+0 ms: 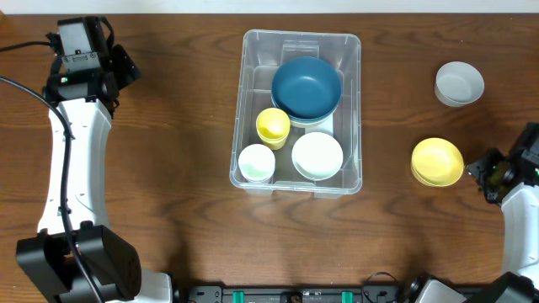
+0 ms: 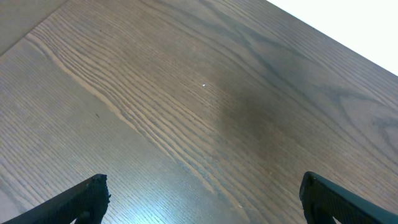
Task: Pack container
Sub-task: 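Grasp the yellow bowl rim with the right gripper and lift, then lower the yellow bowl onto the white bowl in the container, release, then move the right gripper over the light-grey bowl at back right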
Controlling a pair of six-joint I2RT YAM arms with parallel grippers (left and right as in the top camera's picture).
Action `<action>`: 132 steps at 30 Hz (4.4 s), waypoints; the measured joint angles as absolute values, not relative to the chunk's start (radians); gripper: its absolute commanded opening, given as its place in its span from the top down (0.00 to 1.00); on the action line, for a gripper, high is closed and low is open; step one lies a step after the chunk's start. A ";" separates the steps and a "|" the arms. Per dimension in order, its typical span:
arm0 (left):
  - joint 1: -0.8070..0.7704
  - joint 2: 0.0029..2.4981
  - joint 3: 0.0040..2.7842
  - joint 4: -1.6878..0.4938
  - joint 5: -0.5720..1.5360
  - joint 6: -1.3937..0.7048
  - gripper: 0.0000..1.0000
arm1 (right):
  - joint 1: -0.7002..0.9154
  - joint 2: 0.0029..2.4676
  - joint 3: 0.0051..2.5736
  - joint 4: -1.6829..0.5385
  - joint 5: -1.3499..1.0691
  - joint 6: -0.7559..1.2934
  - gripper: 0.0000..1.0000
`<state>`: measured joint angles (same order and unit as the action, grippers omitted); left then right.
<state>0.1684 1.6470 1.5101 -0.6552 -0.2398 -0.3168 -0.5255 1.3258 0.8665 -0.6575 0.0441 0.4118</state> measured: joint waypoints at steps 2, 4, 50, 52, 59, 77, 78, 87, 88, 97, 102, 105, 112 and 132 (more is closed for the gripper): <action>0.168 1.647 1.510 -0.655 -0.240 -0.317 0.02 | -0.526 1.326 0.854 -0.645 0.010 0.389 0.43; 0.168 1.647 1.510 -0.655 -0.240 -0.317 0.02 | -0.526 1.327 0.839 -0.632 -0.023 0.366 0.43; 0.168 1.647 1.510 -0.655 -0.240 -0.317 0.02 | -0.524 1.496 0.779 -0.460 -0.299 0.212 0.99; 0.168 1.647 1.510 -0.655 -0.240 -0.317 0.02 | -0.511 1.457 0.816 -0.496 -0.324 0.212 0.99; 0.168 1.647 1.510 -0.655 -0.240 -0.317 0.02 | -0.319 1.317 1.068 -0.631 -0.319 0.215 0.99; 0.168 1.647 1.510 -0.655 -0.240 -0.317 0.02 | 0.423 1.392 1.262 -0.669 0.092 0.188 0.99; 0.168 1.647 1.510 -0.655 -0.240 -0.317 0.02 | 0.437 1.414 1.262 -0.672 0.105 0.188 0.99; 0.168 1.647 1.510 -0.655 -0.240 -0.317 0.02 | 0.455 1.554 1.262 -0.757 0.154 0.184 0.99; 0.168 1.647 1.510 -0.655 -0.240 -0.317 0.02 | 0.455 1.555 1.262 -0.764 0.154 0.184 0.99; 0.168 1.647 1.510 -0.655 -0.240 -0.317 0.02 | 0.455 1.555 1.262 -0.797 0.112 0.182 0.99; 0.168 1.647 1.510 -0.655 -0.240 -0.317 0.02 | 0.455 1.555 1.262 -0.801 0.086 0.182 0.99; 0.168 1.647 1.510 -0.655 -0.240 -0.317 0.02 | 0.455 1.555 1.262 -0.807 0.081 0.182 0.99; 0.168 1.647 1.510 -0.655 -0.240 -0.317 0.02 | 0.455 1.555 1.261 -0.820 0.076 0.181 0.39; 0.168 1.647 1.510 -0.655 -0.240 -0.317 0.02 | 0.300 1.511 1.317 -0.776 0.220 0.179 0.15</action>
<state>0.1684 1.6470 1.5101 -0.6548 -0.2398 -0.3168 0.2996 1.5108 1.3170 -0.7761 0.2203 0.1787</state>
